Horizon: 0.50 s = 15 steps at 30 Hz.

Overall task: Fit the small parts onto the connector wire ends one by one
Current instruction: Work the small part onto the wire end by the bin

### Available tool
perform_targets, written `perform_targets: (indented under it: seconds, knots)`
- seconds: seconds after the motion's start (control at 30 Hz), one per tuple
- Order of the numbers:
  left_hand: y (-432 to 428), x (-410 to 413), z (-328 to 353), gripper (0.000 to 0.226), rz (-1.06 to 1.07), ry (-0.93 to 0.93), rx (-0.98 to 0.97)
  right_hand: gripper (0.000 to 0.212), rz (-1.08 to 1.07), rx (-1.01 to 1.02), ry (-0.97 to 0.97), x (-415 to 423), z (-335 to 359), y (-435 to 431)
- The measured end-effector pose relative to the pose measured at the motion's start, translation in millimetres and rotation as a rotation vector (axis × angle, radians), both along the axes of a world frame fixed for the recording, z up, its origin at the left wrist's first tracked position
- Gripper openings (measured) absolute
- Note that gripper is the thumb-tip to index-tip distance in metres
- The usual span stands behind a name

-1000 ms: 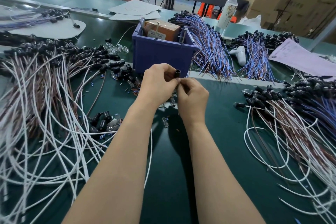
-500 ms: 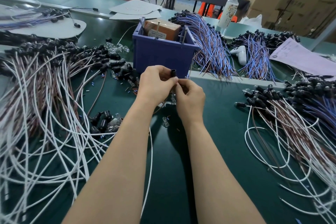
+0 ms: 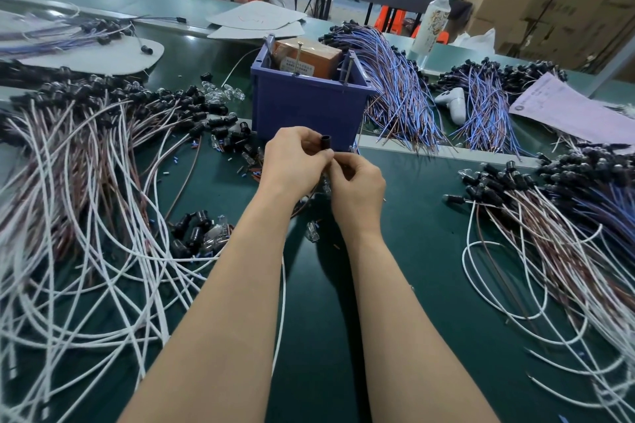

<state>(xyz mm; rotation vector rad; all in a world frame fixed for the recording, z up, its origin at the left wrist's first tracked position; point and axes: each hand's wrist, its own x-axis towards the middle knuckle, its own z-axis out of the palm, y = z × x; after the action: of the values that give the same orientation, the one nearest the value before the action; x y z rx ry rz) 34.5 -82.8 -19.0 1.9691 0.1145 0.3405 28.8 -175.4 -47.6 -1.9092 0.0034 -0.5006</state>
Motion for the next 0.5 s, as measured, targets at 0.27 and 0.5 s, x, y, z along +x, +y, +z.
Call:
perform_targets:
  seconds: [0.27,0.5]
  knots:
    - [2.7,0.7,-0.2,0.019,-0.021,0.033,-0.057,0.016,0.055,0.004,0.062,2.0,-1.0,0.5]
    - [3.8,-0.1,-1.1,0.024,-0.036,0.014,0.014,0.015,0.056,0.003,0.080,2.1,-1.1,-1.0]
